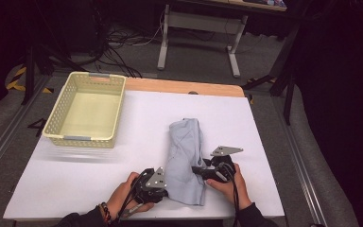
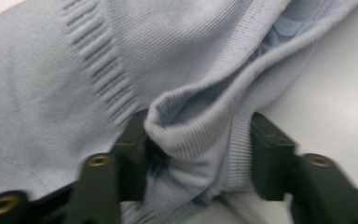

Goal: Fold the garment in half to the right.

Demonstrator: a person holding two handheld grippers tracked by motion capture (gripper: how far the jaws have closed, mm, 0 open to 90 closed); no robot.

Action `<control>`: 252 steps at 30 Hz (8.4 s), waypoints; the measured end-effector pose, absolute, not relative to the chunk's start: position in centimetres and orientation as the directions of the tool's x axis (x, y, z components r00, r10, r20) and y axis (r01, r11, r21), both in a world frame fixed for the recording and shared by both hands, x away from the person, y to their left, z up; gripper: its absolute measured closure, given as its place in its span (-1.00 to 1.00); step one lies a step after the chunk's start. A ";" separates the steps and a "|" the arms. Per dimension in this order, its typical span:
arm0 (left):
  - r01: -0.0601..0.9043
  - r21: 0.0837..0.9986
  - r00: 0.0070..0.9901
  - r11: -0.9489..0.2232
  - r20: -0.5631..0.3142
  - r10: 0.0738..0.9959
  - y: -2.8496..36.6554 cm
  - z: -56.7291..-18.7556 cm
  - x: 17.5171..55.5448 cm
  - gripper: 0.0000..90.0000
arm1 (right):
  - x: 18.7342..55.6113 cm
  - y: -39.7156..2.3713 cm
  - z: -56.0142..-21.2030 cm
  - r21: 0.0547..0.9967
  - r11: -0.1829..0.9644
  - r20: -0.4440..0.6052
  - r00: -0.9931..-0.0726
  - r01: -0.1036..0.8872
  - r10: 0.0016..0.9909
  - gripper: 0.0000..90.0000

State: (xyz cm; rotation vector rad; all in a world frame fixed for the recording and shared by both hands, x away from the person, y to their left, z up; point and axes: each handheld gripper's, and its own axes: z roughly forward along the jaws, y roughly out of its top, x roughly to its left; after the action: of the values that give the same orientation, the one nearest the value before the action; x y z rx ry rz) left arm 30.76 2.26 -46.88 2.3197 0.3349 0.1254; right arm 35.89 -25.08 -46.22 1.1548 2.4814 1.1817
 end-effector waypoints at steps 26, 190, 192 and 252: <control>0.231 0.725 0.912 -0.648 0.071 0.404 3.8 -46.2 31.7 0.66 | 39.1 -23.8 -44.2 0.831 0.404 -0.079 -0.638 0.382 0.766 -0.09; 0.227 0.878 0.854 -0.421 0.028 0.520 5.8 -42.6 37.3 0.30 | 40.2 -24.8 -46.1 0.776 0.384 0.061 -0.666 0.500 0.744 0.60; 0.219 0.878 0.867 -0.426 0.025 0.498 6.3 -42.4 36.0 0.17 | 40.1 -24.6 -46.1 0.777 0.394 0.048 -0.670 0.491 0.740 0.67; 0.198 0.751 0.920 -0.629 0.078 0.383 5.2 -46.9 31.8 0.80 | 28.4 -23.8 -46.3 0.726 0.627 -0.228 -0.760 0.283 0.608 1.00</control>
State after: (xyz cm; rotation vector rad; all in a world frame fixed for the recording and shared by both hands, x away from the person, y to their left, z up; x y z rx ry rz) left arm 31.76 5.21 -46.92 2.2657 0.4110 0.2929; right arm 28.36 -23.75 -46.25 0.7022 2.3928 0.9561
